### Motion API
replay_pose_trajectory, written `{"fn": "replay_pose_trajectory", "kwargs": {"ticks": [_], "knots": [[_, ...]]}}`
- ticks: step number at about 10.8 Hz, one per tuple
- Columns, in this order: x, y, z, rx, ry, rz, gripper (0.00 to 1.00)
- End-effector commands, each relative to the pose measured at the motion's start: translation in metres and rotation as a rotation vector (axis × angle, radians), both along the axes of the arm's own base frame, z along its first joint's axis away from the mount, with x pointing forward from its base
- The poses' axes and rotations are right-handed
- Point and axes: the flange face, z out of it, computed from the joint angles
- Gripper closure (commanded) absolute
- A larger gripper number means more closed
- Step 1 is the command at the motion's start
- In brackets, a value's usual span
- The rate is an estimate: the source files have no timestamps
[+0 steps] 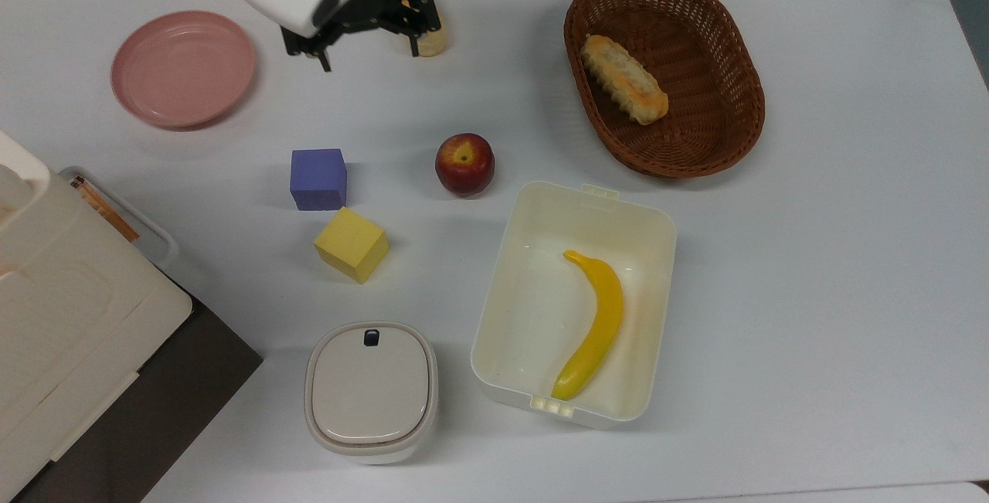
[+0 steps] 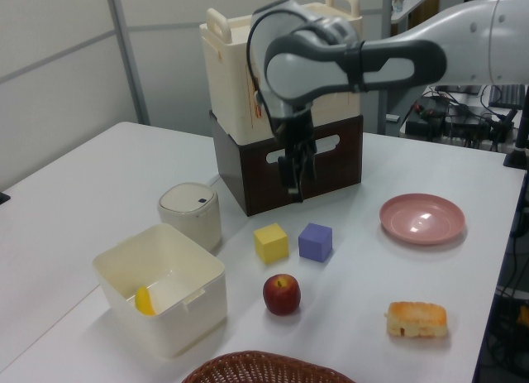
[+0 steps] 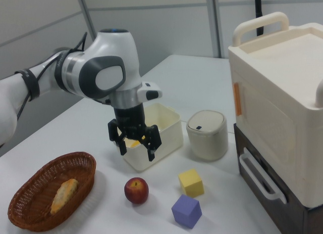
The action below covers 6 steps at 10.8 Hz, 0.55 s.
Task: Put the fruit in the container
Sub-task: 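Move the open gripper toward the red apple and lower it, then close the gripper around the red apple and lift it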
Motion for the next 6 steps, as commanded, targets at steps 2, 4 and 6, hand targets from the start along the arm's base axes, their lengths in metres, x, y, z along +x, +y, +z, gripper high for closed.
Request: {"fn": "replay_pose_trajectory", "kwargs": {"ticks": [2,4,6], "knots": [[0.01,0.036,-0.048,0.001,0.076,0.09,0.0],[0.014,0.052,-0.076,-0.035,0.124,0.12,0.0],[0.016,0.052,-0.094,-0.037,0.151,0.108,0.0]]}}
